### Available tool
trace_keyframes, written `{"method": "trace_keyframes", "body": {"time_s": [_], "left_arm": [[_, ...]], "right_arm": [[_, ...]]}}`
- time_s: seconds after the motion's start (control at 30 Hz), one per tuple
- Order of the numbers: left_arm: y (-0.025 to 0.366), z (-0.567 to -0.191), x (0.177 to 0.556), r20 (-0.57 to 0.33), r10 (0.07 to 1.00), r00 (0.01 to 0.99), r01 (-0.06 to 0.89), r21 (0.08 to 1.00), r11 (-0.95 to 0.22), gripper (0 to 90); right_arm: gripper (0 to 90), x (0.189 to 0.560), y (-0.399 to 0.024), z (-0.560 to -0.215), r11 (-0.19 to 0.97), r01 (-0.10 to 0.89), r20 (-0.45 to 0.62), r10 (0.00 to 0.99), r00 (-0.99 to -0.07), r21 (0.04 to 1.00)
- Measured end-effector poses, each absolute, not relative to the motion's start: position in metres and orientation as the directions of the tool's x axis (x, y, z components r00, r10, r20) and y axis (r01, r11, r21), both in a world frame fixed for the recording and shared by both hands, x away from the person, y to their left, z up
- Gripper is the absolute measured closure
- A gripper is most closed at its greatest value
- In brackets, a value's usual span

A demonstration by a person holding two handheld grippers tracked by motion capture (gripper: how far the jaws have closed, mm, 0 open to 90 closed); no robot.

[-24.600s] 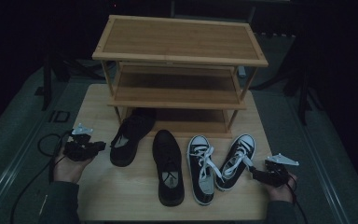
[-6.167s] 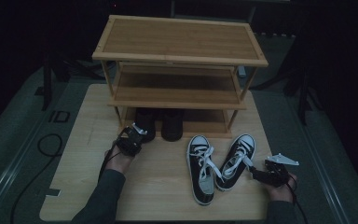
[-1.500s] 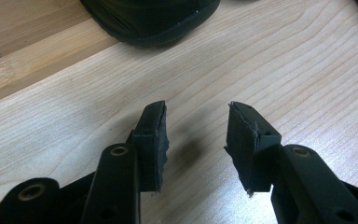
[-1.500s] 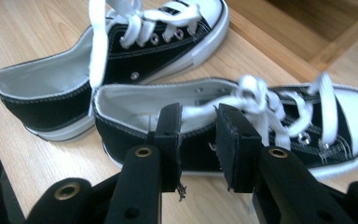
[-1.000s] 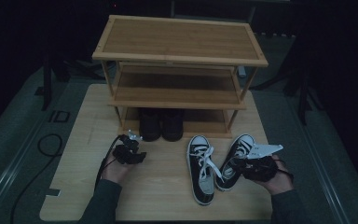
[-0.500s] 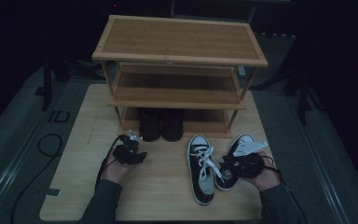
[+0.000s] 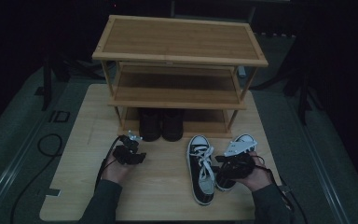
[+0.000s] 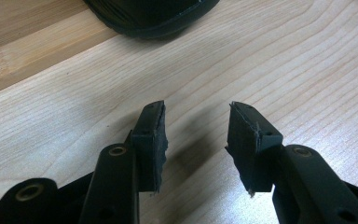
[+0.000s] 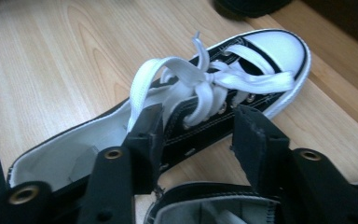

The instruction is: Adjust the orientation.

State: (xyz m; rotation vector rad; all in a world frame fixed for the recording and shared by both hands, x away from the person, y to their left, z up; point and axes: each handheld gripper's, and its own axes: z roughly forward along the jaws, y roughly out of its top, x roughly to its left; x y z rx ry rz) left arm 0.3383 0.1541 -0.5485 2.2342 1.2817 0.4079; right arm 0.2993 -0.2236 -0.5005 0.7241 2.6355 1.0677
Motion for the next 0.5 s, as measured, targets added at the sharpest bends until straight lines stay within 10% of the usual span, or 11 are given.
{"method": "trace_keyframes", "body": {"time_s": [0.2, 0.5], "left_arm": [[0.154, -0.549, 0.338, -0.001, 0.863, 0.505, 0.705, 0.577, -0.412, 57.3], [0.154, -0.550, 0.339, -0.005, 0.865, 0.502, 0.707, 0.578, -0.408, 57.4]], "right_arm": [[47.6, 0.303, -0.213, -0.507, 0.642, 0.423, 0.008, 0.544, -0.839, 0.639], [67.1, 0.313, -0.192, -0.519, 0.689, 0.511, 0.037, 0.577, -0.816, 0.514]]}}
